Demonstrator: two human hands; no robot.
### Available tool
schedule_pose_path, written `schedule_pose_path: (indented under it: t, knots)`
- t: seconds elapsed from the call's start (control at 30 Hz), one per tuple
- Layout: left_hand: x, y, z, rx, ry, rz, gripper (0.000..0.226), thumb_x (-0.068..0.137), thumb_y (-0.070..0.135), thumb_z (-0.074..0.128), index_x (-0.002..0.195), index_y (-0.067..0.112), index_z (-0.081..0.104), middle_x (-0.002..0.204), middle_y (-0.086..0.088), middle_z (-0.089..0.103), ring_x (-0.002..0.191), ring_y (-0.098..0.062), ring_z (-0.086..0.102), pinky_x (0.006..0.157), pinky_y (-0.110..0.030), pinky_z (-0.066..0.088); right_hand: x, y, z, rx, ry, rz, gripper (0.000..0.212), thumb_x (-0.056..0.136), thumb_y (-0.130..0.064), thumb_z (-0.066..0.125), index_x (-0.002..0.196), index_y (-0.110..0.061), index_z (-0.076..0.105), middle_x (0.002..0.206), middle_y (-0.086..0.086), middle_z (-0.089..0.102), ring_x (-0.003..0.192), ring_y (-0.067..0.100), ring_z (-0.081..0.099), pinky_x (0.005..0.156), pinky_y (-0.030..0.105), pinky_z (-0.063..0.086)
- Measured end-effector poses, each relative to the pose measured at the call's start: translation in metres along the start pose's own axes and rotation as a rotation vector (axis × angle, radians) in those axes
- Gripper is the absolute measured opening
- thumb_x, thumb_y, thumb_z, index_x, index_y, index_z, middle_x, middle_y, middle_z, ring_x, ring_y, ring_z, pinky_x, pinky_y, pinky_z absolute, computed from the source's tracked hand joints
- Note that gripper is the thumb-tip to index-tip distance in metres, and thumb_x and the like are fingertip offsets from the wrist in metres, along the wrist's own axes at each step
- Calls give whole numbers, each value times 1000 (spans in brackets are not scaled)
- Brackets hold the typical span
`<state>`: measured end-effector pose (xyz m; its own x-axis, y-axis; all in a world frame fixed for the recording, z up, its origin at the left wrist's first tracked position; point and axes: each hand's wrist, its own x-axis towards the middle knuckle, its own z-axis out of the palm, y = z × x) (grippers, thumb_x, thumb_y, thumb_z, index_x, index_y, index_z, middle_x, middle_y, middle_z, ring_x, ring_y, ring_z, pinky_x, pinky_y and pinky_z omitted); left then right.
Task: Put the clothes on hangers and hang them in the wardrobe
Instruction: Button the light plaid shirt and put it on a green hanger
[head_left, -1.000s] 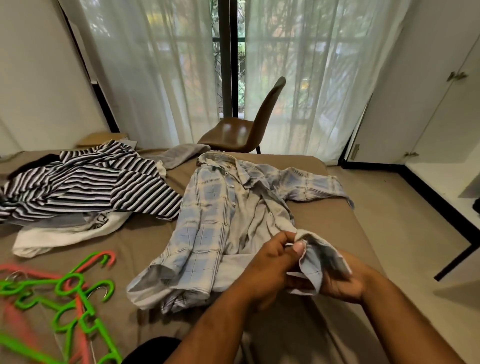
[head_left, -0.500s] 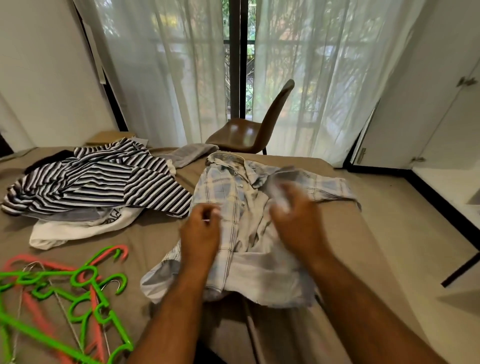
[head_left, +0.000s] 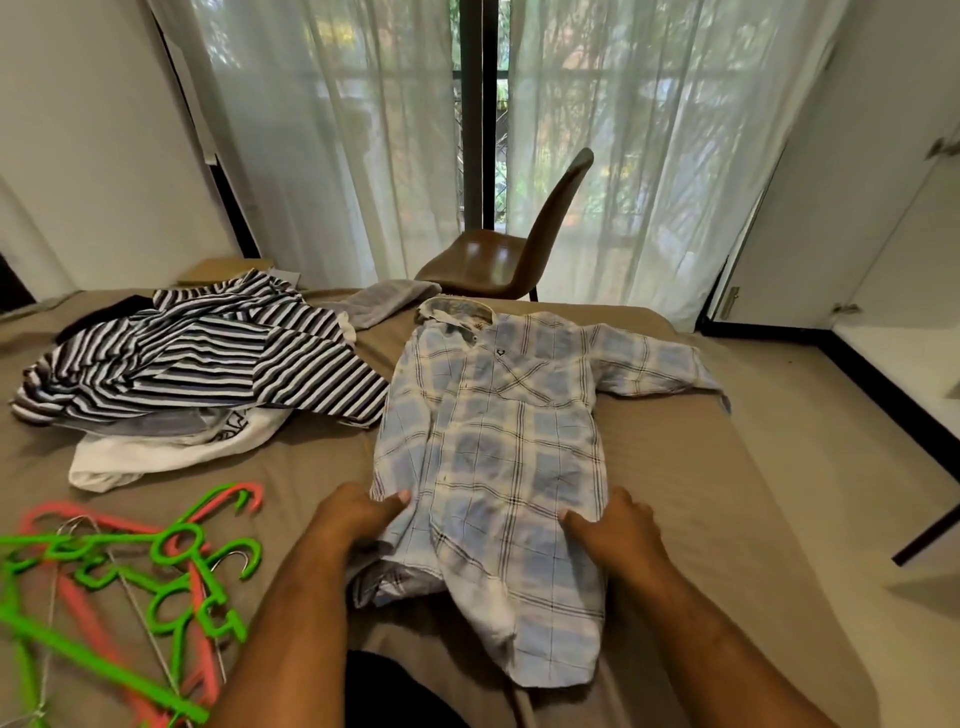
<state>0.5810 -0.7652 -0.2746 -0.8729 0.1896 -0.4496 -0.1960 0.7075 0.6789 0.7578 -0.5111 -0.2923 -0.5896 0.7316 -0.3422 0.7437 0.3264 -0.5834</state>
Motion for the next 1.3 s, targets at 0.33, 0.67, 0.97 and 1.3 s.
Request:
schedule_pose_path:
  t: [0.33, 0.67, 0.97, 1.3]
  knots:
    - [-30, 32, -6, -577, 94, 106, 19, 98, 20, 64, 112, 7, 65, 104, -17, 74, 90, -31, 72, 87, -46, 58, 0, -2, -19, 667, 115, -21, 20, 95, -19, 65, 109, -6, 70, 95, 11, 74, 85, 30, 71, 81, 44, 60]
    - [-51, 48, 19, -589, -402, 233, 24, 104, 20, 53, 114, 6, 69, 106, -15, 75, 85, -25, 74, 69, -35, 62, -17, 7, -47, 38, 343, -226, 57, 91, -45, 66, 140, -20, 53, 138, 18, 50, 128, 37, 44, 105, 45, 38]
    - [12, -2, 5, -182, 160, -83, 65, 73, 45, 83, 117, -1, 68, 115, -19, 70, 99, -32, 69, 92, -41, 57, -50, -45, 48, -345, -166, -613, 100, 71, -87, 56, 153, -57, 7, 166, -9, -11, 153, 27, -2, 118, 58, 19]
    - [-5, 39, -118, -79, 218, 71, 17, 100, 13, 59, 96, -1, 68, 87, -23, 72, 58, -18, 68, 48, -26, 52, -30, -21, 26, -39, -34, -779, 95, 71, -98, 33, 150, -46, 35, 156, -17, 27, 143, 10, 25, 116, 31, 27]
